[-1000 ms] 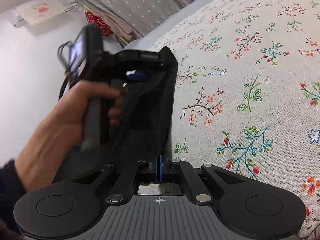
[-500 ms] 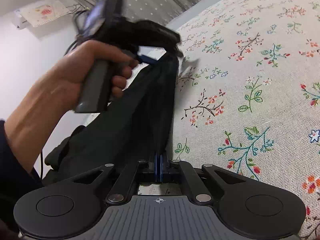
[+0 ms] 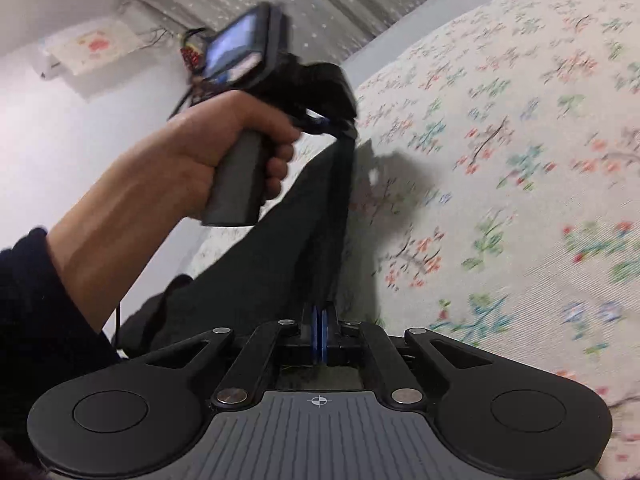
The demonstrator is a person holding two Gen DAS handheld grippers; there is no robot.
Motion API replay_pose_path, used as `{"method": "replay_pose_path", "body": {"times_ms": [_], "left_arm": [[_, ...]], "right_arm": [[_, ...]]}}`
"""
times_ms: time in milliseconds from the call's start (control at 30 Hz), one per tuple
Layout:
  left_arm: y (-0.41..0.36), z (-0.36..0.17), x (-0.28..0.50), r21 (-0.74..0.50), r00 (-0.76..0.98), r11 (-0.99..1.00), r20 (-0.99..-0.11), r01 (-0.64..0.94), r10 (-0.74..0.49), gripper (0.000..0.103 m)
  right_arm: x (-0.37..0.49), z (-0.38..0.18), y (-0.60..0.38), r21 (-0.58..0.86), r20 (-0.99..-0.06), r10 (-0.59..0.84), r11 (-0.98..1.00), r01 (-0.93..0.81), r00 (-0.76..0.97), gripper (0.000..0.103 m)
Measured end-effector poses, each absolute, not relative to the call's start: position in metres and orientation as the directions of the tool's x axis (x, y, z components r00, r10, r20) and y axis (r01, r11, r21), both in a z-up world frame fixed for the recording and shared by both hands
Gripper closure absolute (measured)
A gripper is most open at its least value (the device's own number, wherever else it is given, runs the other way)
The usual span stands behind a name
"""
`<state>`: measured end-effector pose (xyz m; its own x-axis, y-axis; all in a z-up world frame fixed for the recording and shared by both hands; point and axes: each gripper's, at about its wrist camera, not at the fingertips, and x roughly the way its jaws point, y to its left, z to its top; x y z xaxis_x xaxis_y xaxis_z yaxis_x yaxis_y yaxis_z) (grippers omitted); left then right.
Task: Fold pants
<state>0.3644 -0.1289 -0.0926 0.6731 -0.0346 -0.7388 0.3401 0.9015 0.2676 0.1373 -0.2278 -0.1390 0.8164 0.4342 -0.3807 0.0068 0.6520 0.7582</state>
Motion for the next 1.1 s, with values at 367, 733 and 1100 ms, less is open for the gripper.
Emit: {"method": "replay_pose_path", "body": {"times_ms": [367,733,1100], "left_arm": [[-0.248,-0.052,0.312,0.033,0.619,0.869,-0.715,0.493,-0.324,0.086],[-0.349,-0.078,0.279,0.069,0.581,0.806,-0.729,0.589,-0.362,0.087],[-0.352,-0.093,0.288,0.052,0.549,0.805,-0.758,0.591,-0.354,0.086]], "right_arm": [[0.052,-0.091,-0.33,0.661,-0.498,0.223,0.724,0.2,0.838,0.101],[-0.002,-0.135,-0.385,0.63,-0.561,0.117,0.702,0.331,0.819,0.089],[0.013,-0.186,-0.4,0.765,-0.497,0.121,0.528,0.368,0.86,0.069]]}}
